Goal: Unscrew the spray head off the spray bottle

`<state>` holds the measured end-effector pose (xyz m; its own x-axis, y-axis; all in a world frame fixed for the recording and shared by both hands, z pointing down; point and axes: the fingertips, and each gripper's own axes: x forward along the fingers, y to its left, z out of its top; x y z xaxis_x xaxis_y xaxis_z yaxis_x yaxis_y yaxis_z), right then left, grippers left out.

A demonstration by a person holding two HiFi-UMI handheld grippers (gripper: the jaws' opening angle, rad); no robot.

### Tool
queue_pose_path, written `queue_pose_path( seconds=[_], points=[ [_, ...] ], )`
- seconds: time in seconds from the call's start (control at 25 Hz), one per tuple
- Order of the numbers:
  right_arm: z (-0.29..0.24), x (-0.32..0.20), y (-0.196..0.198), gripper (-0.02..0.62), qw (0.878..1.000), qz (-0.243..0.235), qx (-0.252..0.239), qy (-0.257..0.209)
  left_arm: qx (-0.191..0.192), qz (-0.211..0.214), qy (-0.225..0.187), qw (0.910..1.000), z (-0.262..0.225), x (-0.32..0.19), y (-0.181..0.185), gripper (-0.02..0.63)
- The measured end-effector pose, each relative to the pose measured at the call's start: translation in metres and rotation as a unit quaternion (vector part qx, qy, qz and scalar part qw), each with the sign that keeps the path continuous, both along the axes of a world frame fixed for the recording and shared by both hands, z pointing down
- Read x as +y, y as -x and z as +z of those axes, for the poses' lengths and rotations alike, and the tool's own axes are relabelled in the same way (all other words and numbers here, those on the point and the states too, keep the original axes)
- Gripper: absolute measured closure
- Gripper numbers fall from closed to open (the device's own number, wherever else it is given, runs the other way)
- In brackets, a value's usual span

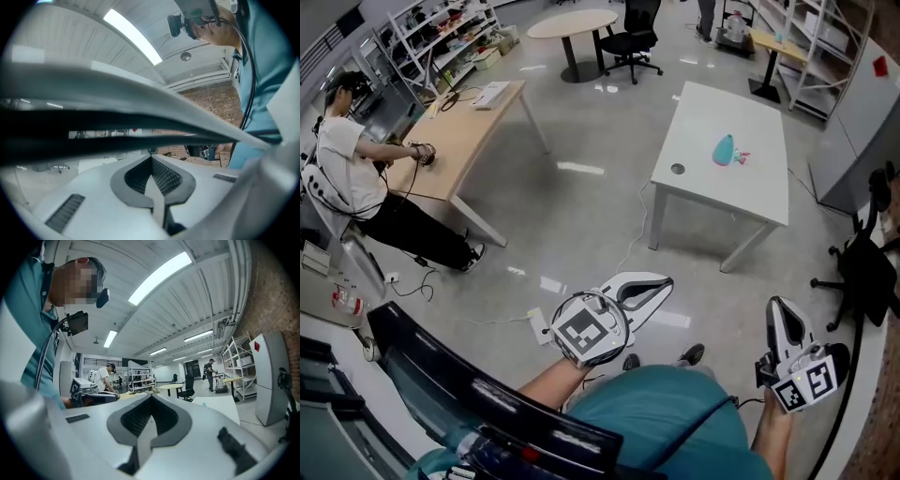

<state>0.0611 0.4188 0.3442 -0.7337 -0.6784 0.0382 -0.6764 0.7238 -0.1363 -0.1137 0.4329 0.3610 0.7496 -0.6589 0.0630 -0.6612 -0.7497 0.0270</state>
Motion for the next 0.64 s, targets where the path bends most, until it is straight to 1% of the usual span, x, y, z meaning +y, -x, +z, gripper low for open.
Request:
queue_pose_path(
  seconds=[0.24,0.4,0.52,0.64],
  points=[
    [-0.011,0.034,-0.006,0.595,1.0,0.006,0.011,-0.01,0.005,0.006,-0.009,0.9999,-0.007,0.031,-0.007,0.603],
    [-0.01,0.05,-0.014,0.595,1.0,-0.001,0.011,-0.009,0.007,-0.004,-0.014,0.9999,-0.011,0.047,-0.014,0.603],
    [-0.012,0.059,-0.026,0.595,1.0,-0.013,0.019,-0.008,0.016,-0.011,-0.006,0.9998,-0.013,0.06,-0.032,0.603],
    [-0.022,0.064,-0.043,0.595,0.999,-0.024,0.024,-0.02,0.018,-0.008,-0.007,0.9998,-0.016,0.067,-0.056,0.603]
  ],
)
